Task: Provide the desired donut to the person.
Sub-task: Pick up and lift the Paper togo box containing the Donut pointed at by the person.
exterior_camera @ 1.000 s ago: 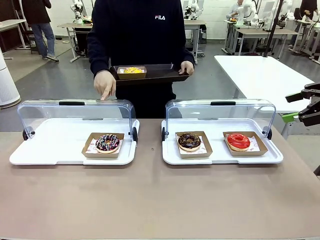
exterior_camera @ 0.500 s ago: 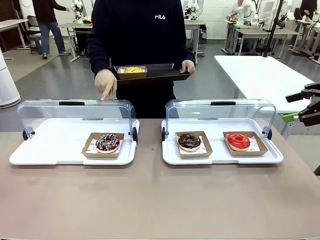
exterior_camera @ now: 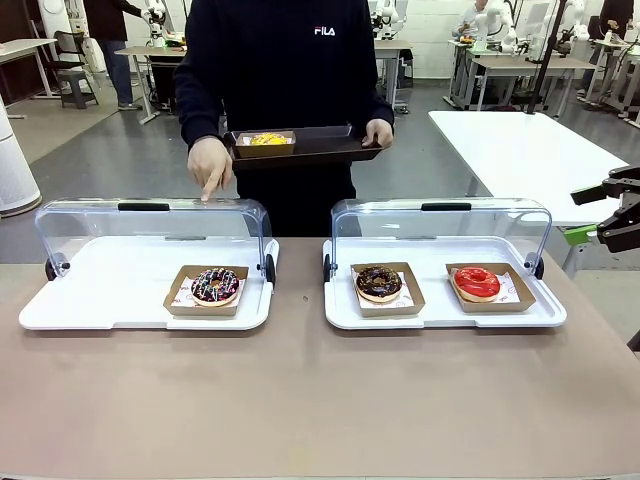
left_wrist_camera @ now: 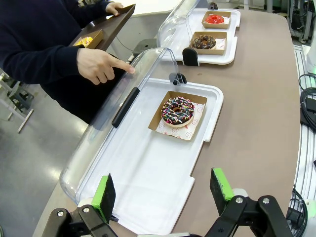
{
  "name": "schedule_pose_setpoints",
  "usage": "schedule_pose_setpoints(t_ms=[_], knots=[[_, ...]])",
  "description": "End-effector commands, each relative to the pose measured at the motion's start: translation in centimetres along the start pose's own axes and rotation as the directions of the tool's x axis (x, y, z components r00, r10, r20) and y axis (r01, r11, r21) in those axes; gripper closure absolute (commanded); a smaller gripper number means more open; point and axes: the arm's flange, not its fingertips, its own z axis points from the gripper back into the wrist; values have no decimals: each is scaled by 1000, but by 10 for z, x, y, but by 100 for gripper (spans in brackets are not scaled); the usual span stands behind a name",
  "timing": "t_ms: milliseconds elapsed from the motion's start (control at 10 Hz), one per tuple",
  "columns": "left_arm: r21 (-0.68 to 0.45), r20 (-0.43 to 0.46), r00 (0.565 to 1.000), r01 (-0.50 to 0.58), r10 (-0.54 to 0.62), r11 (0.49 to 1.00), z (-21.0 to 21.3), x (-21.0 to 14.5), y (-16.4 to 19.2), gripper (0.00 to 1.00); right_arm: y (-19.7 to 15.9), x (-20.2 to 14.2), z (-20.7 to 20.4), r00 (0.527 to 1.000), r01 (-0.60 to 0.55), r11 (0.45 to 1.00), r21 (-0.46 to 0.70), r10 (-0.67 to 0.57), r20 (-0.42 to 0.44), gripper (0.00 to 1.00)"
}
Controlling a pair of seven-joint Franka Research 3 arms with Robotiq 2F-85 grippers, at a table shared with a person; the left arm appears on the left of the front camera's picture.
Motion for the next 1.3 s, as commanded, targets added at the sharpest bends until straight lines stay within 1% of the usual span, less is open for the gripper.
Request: schedule_pose_setpoints(t_ms=[0,1200], knots=[[7,3,1000,1,-1,1000,1,0,1,0,-2,-1,-4,999,-7,1000,4,7,37,0],[7,3,1000,1,-1,1000,1,0,1,0,-2,-1,-4,999,-7,1000,4,7,37,0]])
